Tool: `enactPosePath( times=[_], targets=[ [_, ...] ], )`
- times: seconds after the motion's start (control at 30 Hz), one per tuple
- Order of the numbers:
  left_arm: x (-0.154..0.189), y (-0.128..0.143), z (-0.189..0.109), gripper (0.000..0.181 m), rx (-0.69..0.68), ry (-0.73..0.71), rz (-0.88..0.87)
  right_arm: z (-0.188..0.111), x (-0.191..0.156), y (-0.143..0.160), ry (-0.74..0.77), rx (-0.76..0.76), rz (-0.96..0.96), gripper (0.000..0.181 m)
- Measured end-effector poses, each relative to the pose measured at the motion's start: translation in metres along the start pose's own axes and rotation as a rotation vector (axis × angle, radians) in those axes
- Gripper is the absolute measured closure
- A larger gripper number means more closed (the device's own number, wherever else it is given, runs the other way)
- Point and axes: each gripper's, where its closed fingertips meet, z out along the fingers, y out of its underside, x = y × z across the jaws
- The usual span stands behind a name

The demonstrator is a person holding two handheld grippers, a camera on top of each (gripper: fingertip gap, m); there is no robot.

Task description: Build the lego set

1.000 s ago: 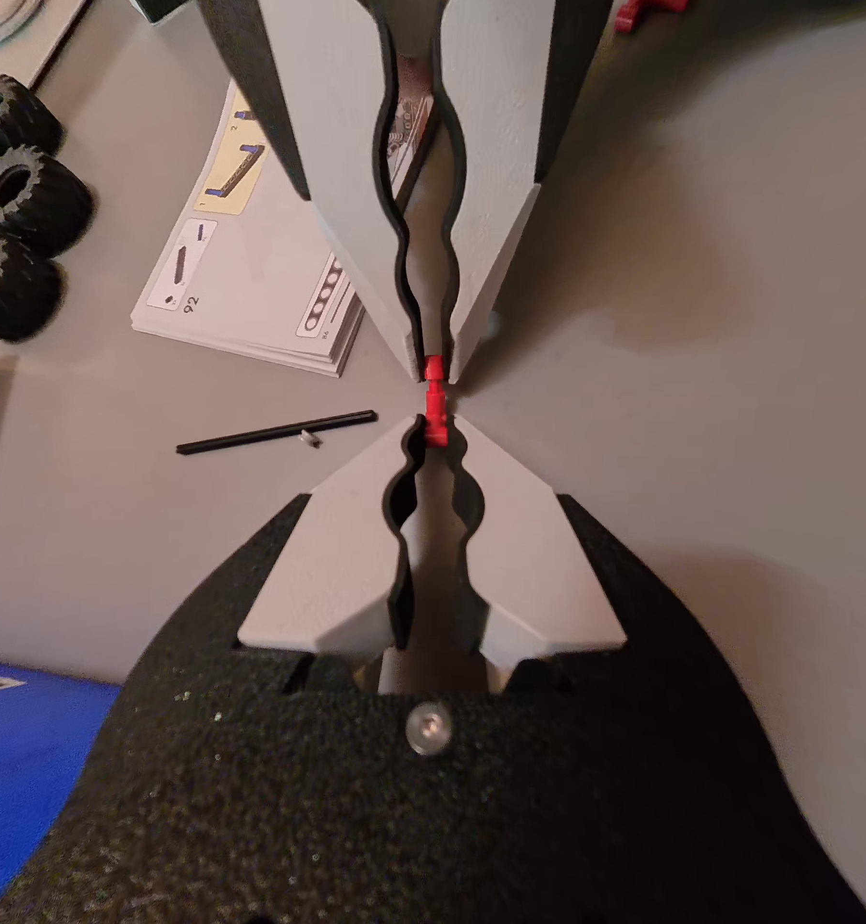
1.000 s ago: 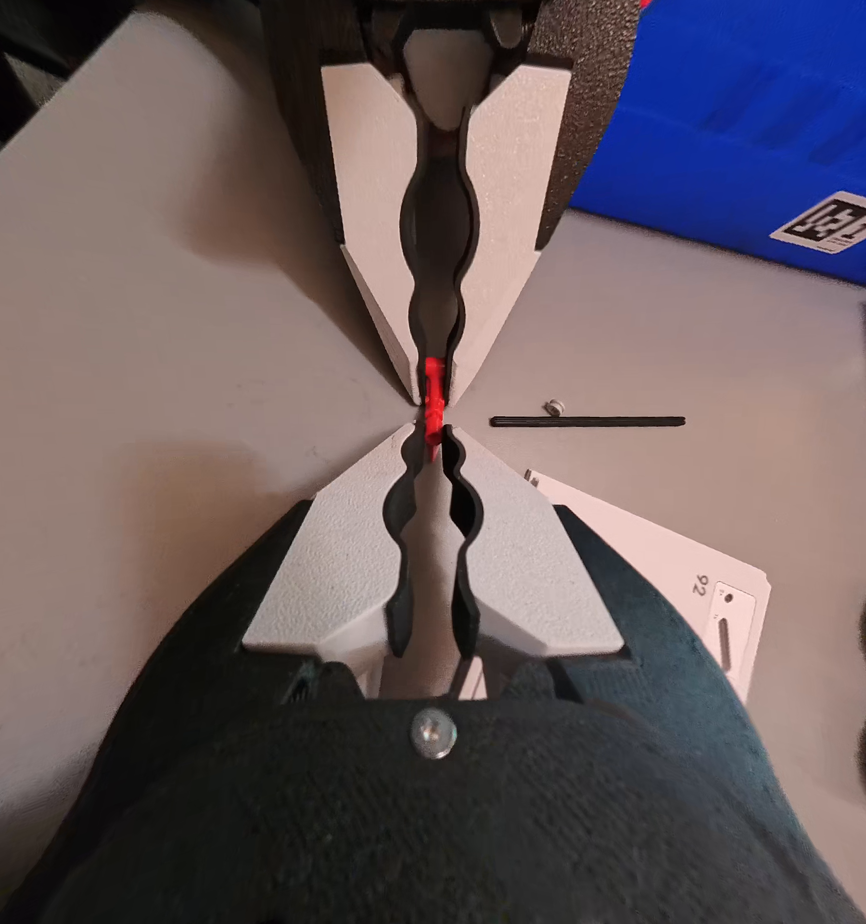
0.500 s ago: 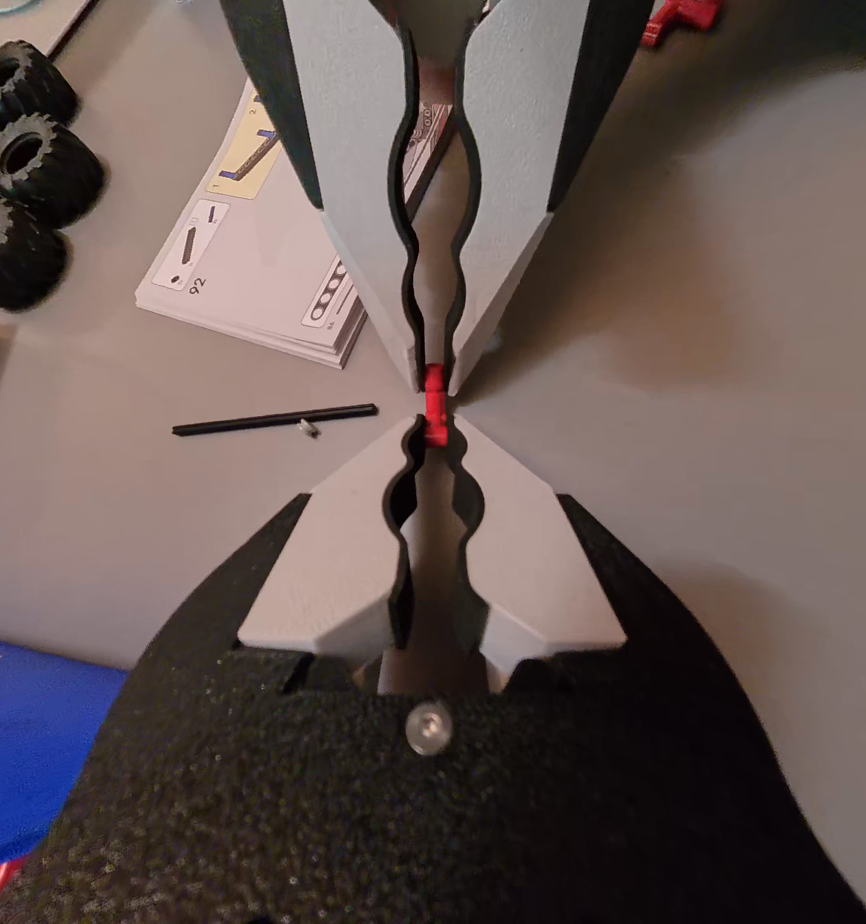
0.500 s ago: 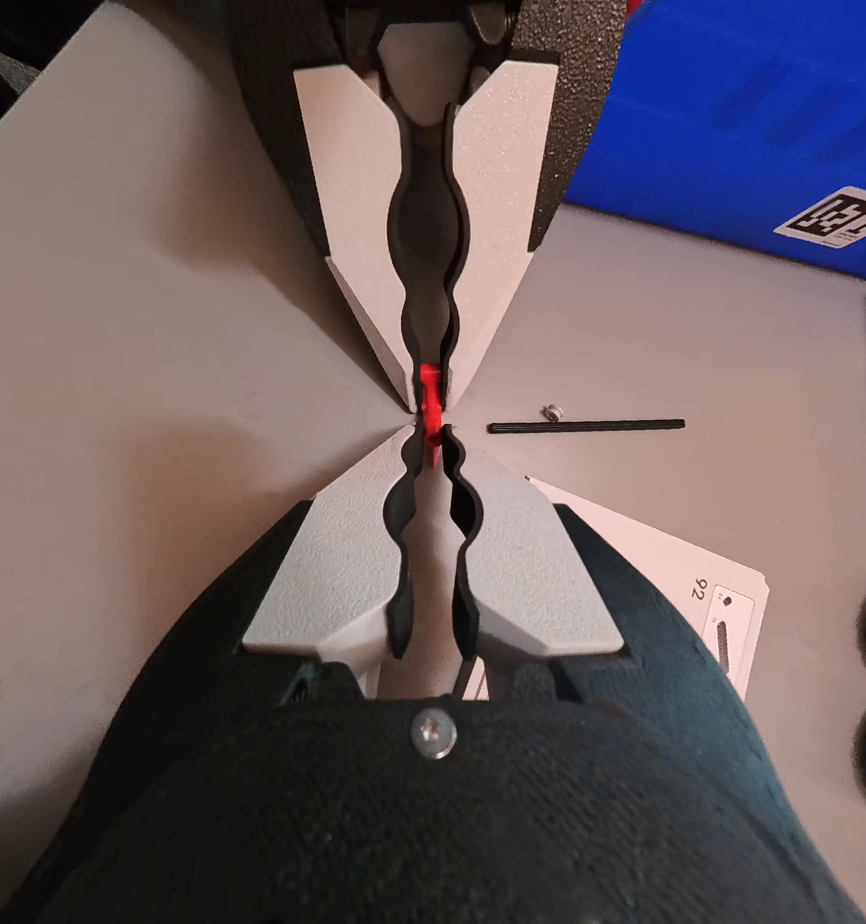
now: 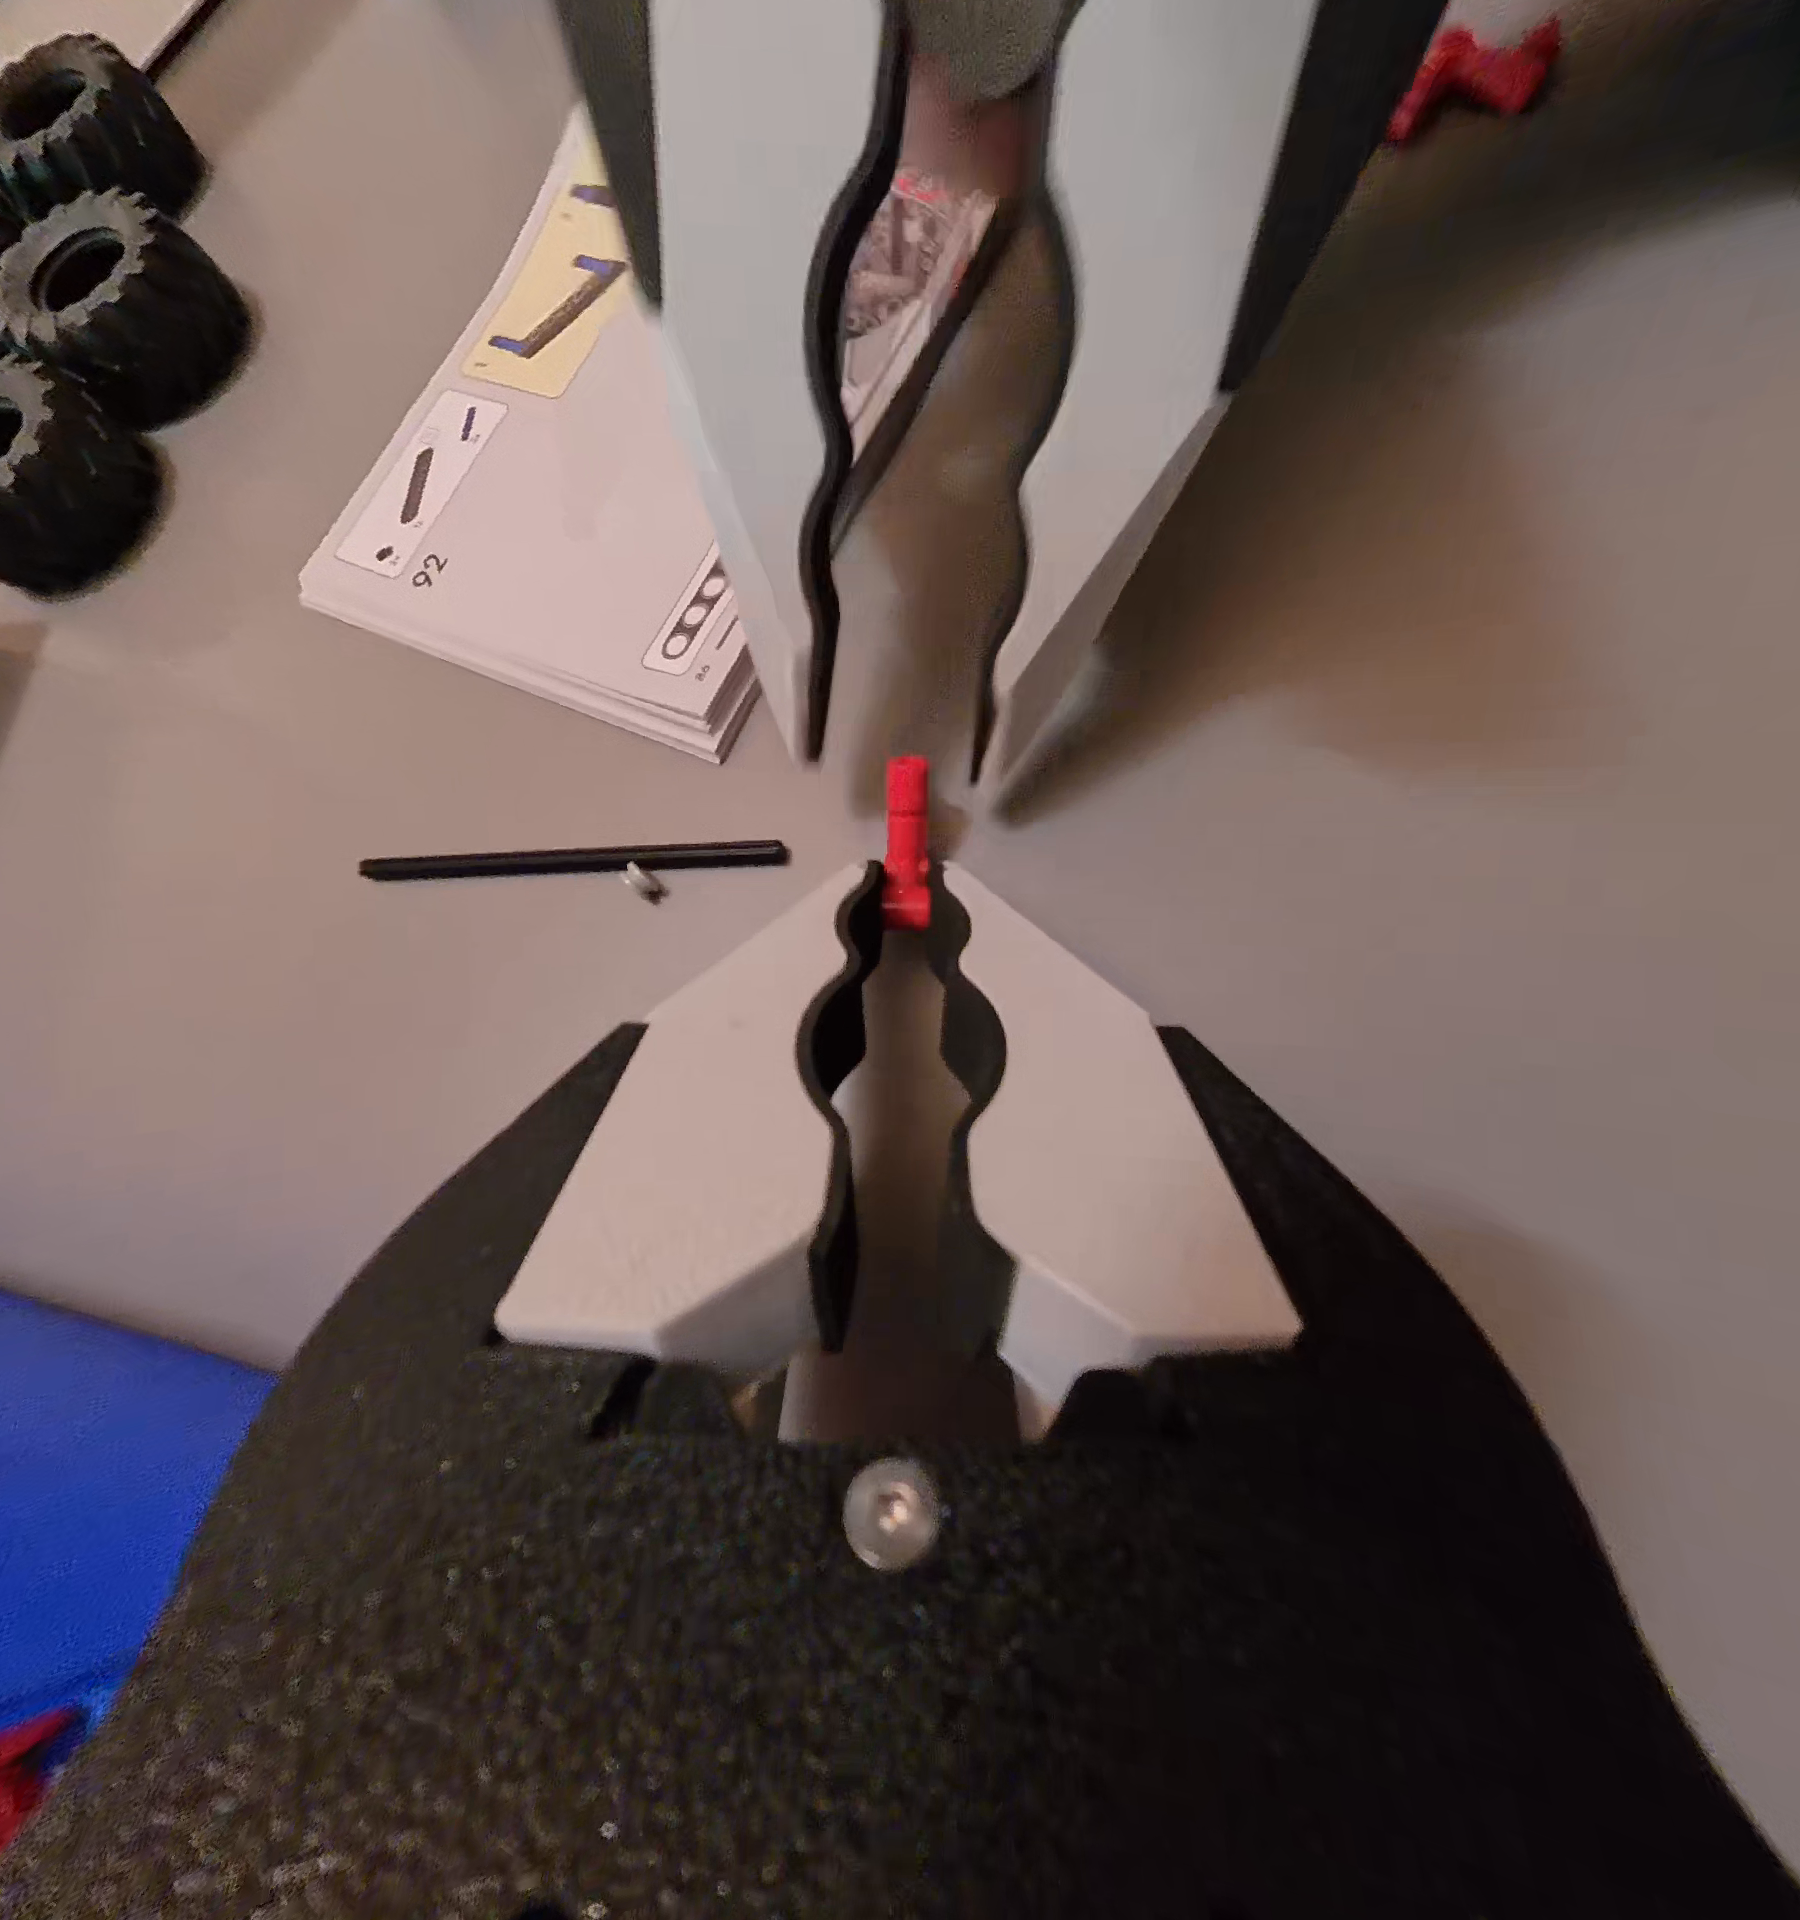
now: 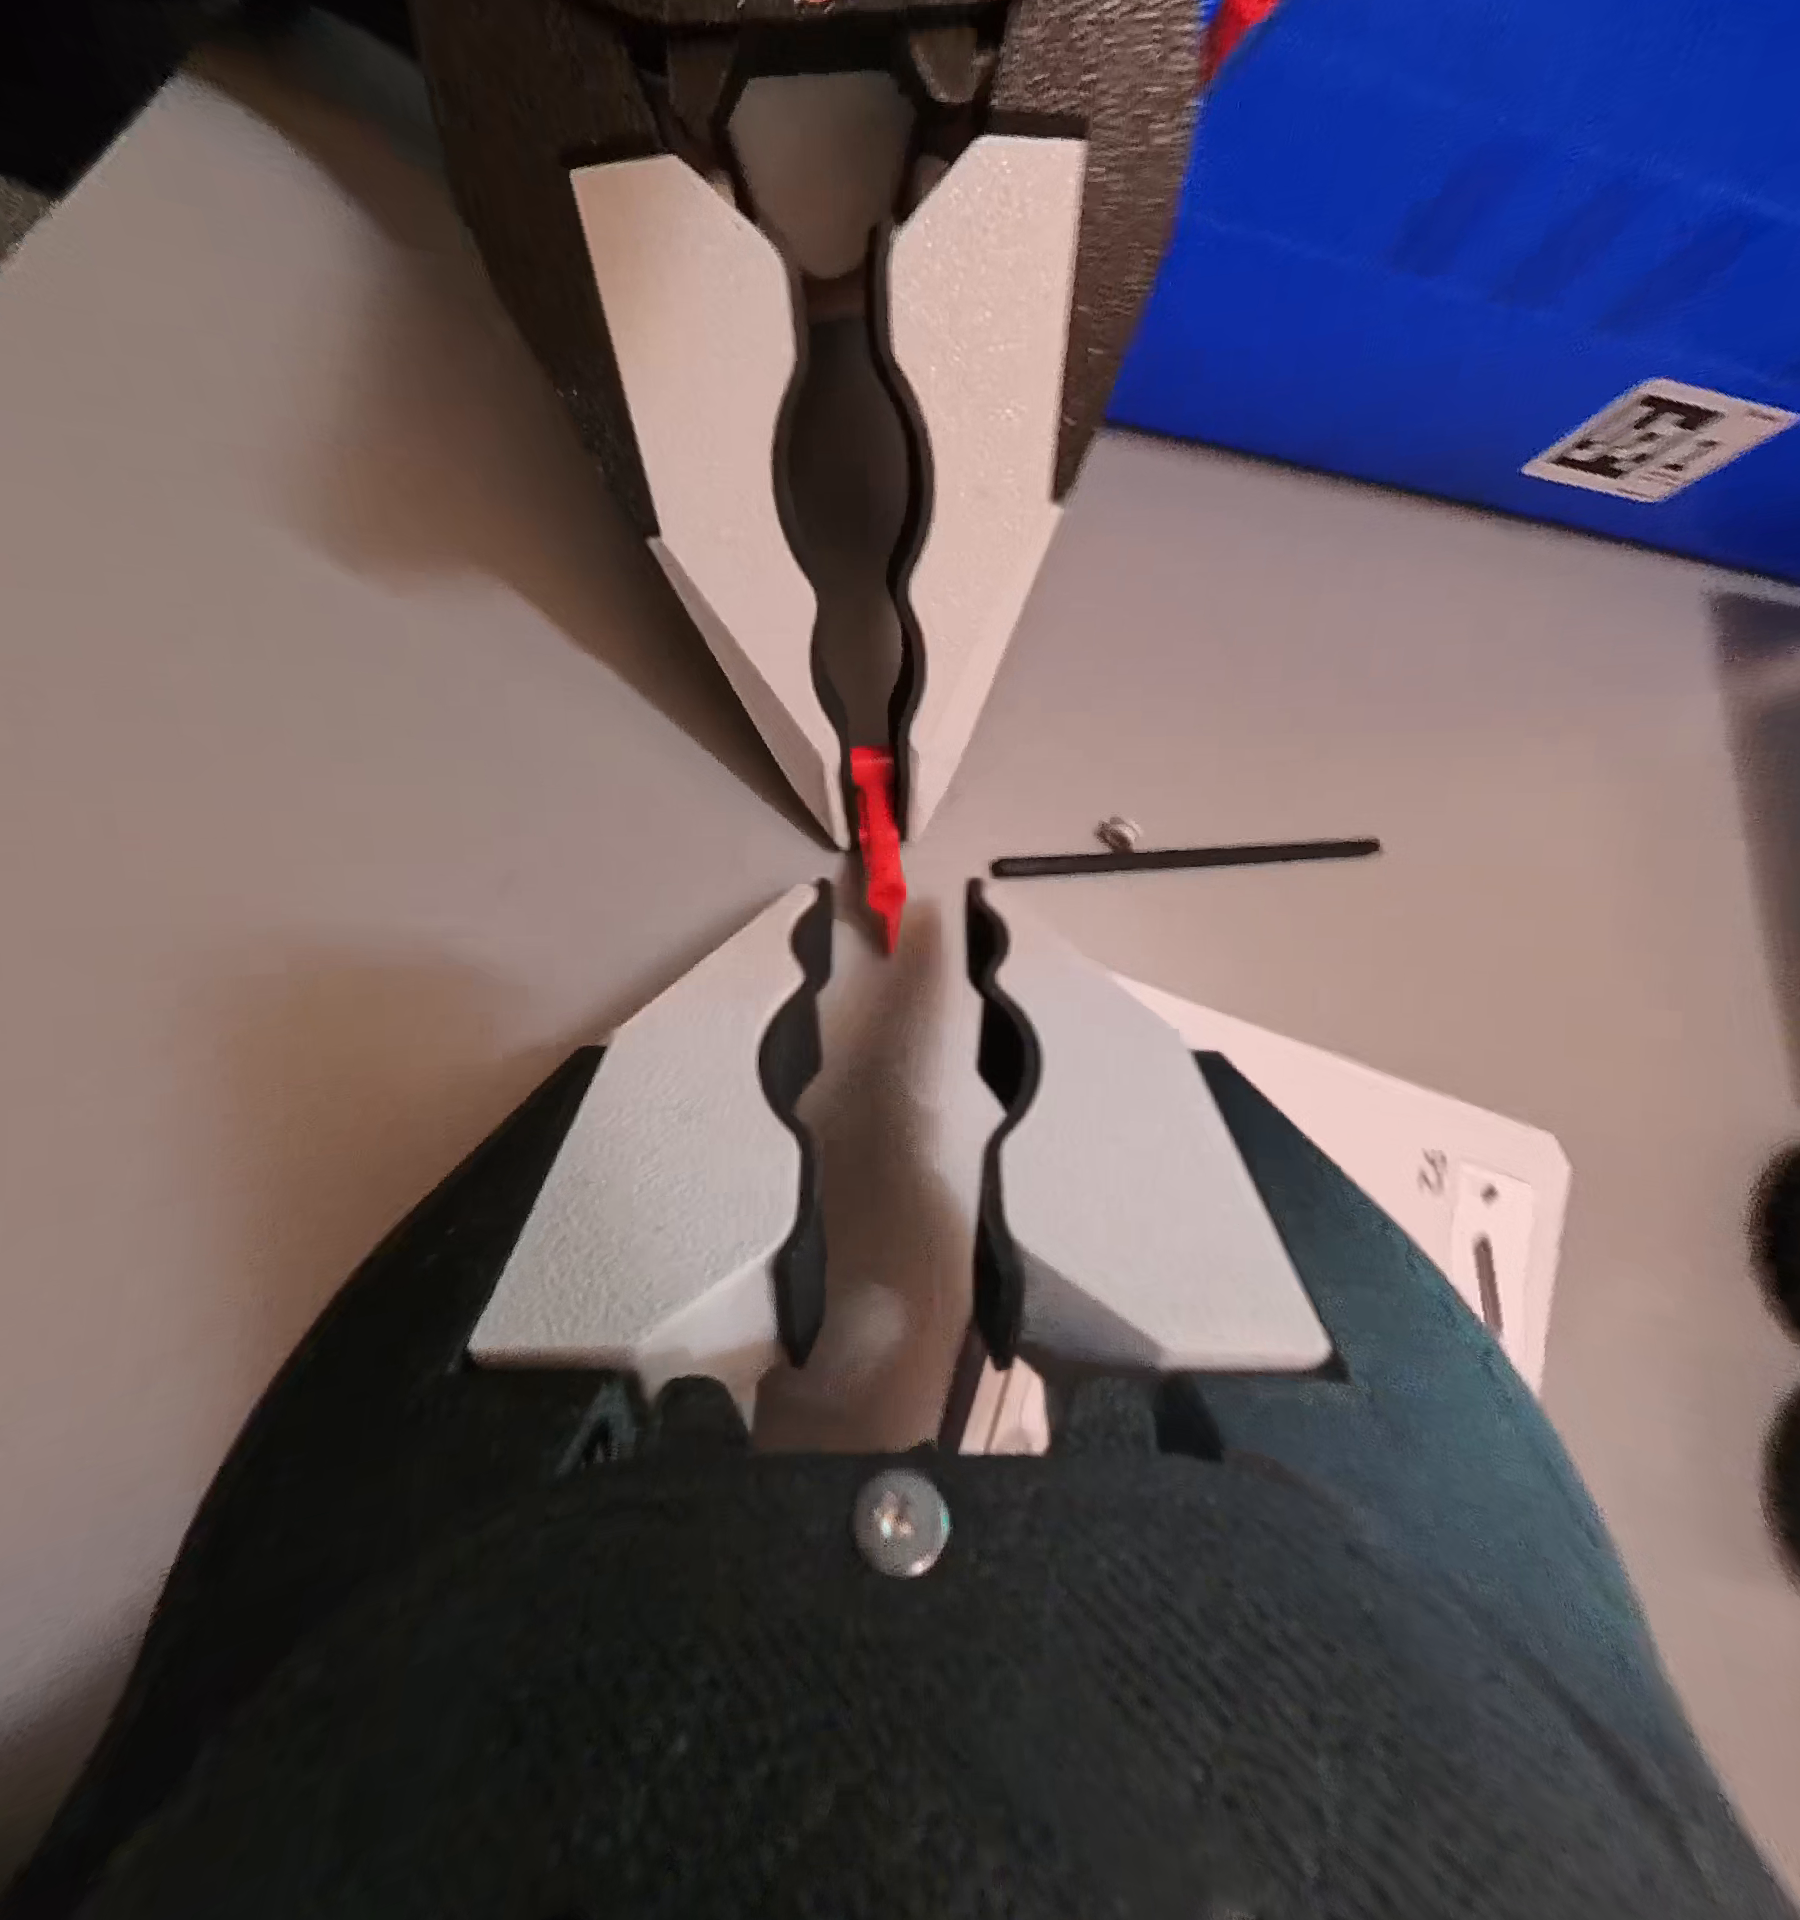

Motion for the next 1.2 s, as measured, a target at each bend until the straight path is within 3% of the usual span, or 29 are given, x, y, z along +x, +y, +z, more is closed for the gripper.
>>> enactPosePath(
  times=[0.03,0.1,0.2,0.33,0.57,0.77,1.1,1.2],
  targets=[
    [-0.001,-0.006,-0.003,0.175,0.037,-0.002,-0.050,-0.010,0.002,0.001,0.028,0.014,0.030,0.152],
    [-0.003,-0.029,-0.013,0.176,0.179,0.028,-0.242,-0.034,0.009,0.003,0.139,0.054,0.077,0.137],
    [0.002,-0.068,-0.026,0.176,0.384,0.207,-0.545,-0.071,0.005,-0.018,0.322,0.218,0.035,0.126],
    [0.012,-0.098,-0.024,0.175,0.435,0.401,-0.710,-0.107,0.002,-0.028,0.543,0.269,-0.097,0.124],
    [0.030,-0.125,-0.007,0.176,0.380,0.502,-0.758,-0.109,-0.004,-0.011,0.560,0.198,-0.145,0.130],
    [0.035,-0.130,-0.001,0.176,0.358,0.532,-0.818,-0.112,-0.003,-0.005,0.553,0.203,-0.143,0.156],
    [0.042,-0.121,0.012,0.176,0.284,0.556,-0.854,-0.103,-0.010,0.011,0.514,0.166,-0.089,0.158],
    [0.040,-0.123,0.014,0.176,0.322,0.575,-0.895,-0.103,-0.009,0.013,0.510,0.173,-0.066,0.158]
  ],
)
